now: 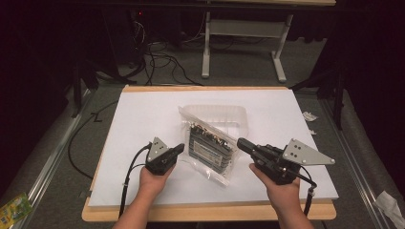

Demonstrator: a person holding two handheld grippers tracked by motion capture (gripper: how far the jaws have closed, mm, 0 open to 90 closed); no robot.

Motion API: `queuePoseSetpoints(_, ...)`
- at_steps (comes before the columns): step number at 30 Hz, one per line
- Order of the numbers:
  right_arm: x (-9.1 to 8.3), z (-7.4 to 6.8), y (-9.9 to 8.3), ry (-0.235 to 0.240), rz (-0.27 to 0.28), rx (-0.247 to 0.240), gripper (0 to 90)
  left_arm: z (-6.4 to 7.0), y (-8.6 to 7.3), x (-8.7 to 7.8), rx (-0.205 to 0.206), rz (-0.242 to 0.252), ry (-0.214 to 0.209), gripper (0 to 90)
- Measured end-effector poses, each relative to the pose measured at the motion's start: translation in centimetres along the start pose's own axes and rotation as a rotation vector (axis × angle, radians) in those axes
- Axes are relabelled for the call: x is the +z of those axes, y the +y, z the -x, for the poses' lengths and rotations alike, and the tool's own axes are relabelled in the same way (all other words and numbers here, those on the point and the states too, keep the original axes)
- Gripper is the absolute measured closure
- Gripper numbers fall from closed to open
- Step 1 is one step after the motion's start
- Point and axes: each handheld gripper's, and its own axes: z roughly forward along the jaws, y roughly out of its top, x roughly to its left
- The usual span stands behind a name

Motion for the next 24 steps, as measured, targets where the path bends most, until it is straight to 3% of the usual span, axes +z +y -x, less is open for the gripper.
queuePoseSetpoints(12, -0.6, 1.2, -0.6, -0.042, -0.021, 0.003, 87.3, 0.4, -0.3, 0.1, 0.025, 0.016, 0.028, 90.0)
queuePoseSetpoints(20, -0.6, 1.7, -0.9, -0.046, -0.029, 0.024, 78.2, 0.9, -0.4, 0.1, 0.062, 0.021, 0.035, 90.0)
queuePoseSetpoints(24, -0.4, 1.7, -1.0, -0.043, -0.043, 0.028, 70.6, 0.8, -0.4, 0.1, 0.052, 0.022, 0.029, 90.0)
